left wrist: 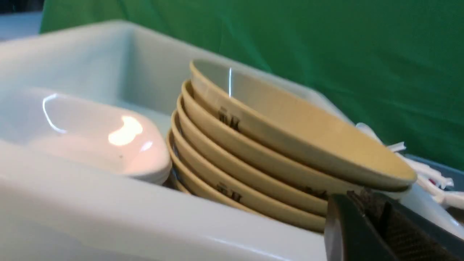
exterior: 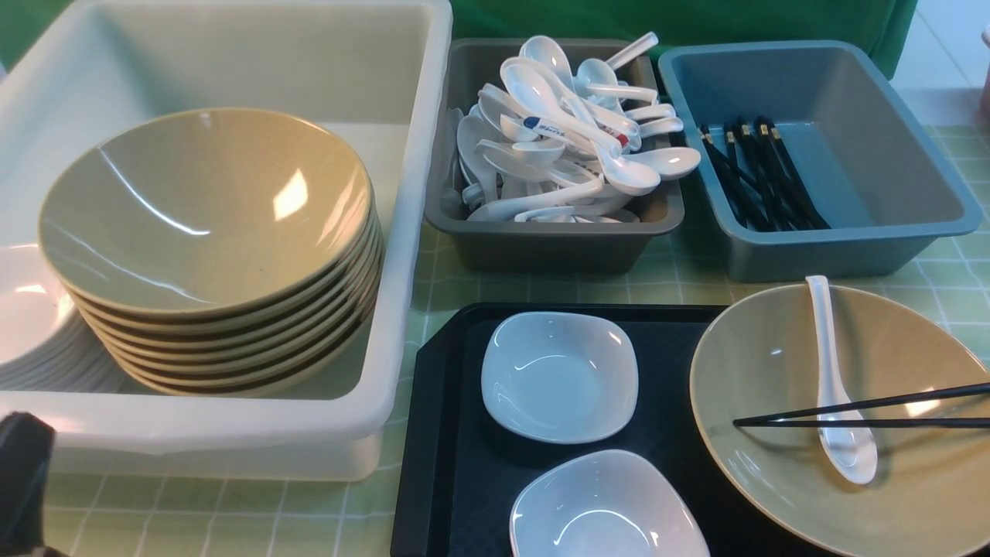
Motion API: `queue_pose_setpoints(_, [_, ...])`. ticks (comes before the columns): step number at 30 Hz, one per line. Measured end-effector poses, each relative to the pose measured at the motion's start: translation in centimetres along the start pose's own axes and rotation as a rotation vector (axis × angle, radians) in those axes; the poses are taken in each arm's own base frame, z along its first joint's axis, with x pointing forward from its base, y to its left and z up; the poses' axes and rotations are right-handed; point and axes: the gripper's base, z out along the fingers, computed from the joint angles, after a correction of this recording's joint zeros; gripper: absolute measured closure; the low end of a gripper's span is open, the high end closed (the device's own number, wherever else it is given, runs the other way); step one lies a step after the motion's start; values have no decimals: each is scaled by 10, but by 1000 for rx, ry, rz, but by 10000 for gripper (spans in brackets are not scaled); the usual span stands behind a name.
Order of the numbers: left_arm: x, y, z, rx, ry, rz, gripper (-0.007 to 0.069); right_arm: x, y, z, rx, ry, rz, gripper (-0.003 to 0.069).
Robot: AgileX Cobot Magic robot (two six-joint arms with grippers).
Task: On green table put chopsticks spoon bowls plates into blue grey white boxes.
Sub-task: 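Move the grippers toward the tableware on the black tray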
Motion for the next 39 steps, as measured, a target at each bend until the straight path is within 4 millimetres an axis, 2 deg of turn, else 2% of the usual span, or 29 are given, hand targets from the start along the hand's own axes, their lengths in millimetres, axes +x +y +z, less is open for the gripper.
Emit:
queue_pose_setpoints(3, [-10, -2, -1, 20, -112, -18, 626, -6, 2, 0, -22, -66, 9, 423])
queue_pose_setpoints(6, [-29, -5, -5, 62, -327, -57, 626, -19, 4, 0, -29, -97, 48, 423])
queue_pose_setpoints(7, [-35, -6, -7, 74, -381, -74, 626, -28, 5, 1, -32, -115, 65, 423])
queue_pose_setpoints(9, [-60, -12, -12, 108, -472, -139, 626, -72, 12, 5, -47, -187, 112, 423])
queue_pose_setpoints(10, [-74, -17, -13, 120, -484, -159, 626, -87, 14, 8, -47, -197, 119, 423])
queue_pose_setpoints(11, [-77, -17, -12, 121, -480, -163, 626, -89, 14, 10, -43, -186, 122, 423])
queue_pose_setpoints(12, [-102, -26, -11, 133, -470, -174, 626, -120, 18, 19, -38, -193, 127, 423])
queue_pose_setpoints(13, [-120, -33, -8, 132, -434, -167, 626, -136, 20, 27, -31, -181, 132, 423])
queue_pose_setpoints(14, [-127, -36, -5, 126, -394, -162, 626, -147, 21, 34, -23, -166, 137, 423])
queue_pose_setpoints(15, [-143, -42, 1, 111, -325, -144, 626, -158, 22, 43, -6, -131, 141, 423])
queue_pose_setpoints(17, [-153, -47, 8, 92, -251, -128, 626, -167, 23, 53, 11, -93, 142, 423])
queue_pose_setpoints(18, [-161, -50, 16, 67, -170, -112, 626, -173, 22, 66, 33, -36, 144, 423])
queue_pose_setpoints(19, [-168, -52, 33, 10, 3, -78, 626, -177, 21, 88, 81, 87, 109, 423])
queue_pose_setpoints(20, [-169, -52, 35, 4, 19, -68, 626, -177, 21, 90, 81, 91, 100, 423])
queue_pose_setpoints(22, [-168, -51, 47, -46, 149, -19, 626, -167, 17, 108, 113, 228, -3, 423])
queue_pose_setpoints(23, [-165, -49, 54, -78, 218, 21, 626, -154, 14, 120, 123, 351, -111, 423])
queue_pose_setpoints(25, [-162, -48, 56, -89, 247, 25, 626, -141, 11, 128, 129, 454, -169, 423])
queue_pose_setpoints(26, [-158, -47, 57, -90, 273, 20, 626, -128, 8, 134, 134, 549, -198, 423])
queue_pose_setpoints(27, [-153, -47, 56, -83, 297, 2, 626, -117, 5, 137, 139, 620, -209, 423])
queue_pose_setpoints(29, [-147, -48, 56, -68, 324, -28, 626, -108, 3, 139, 145, 685, -212, 423])
queue_pose_setpoints(30, [-134, -50, 56, -38, 390, -79, 626, -96, 1, 141, 148, 761, -216, 423])
queue_pose_setpoints(33, [-116, -54, 56, 12, 479, -123, 626, -84, 2, 144, 130, 846, -216, 423])
queue_pose_setpoints(36, [-87, -65, 55, 158, 675, -94, 626, -57, 20, 152, -75, 1067, -293, 423])
queue_pose_setpoints(38, [-77, -74, 57, 254, 759, -44, 626, -48, 35, 161, -209, 1199, -326, 423])
queue_pose_setpoints(39, [-76, -75, 58, 260, 769, -53, 626, -45, 36, 161, -221, 1223, -333, 423])
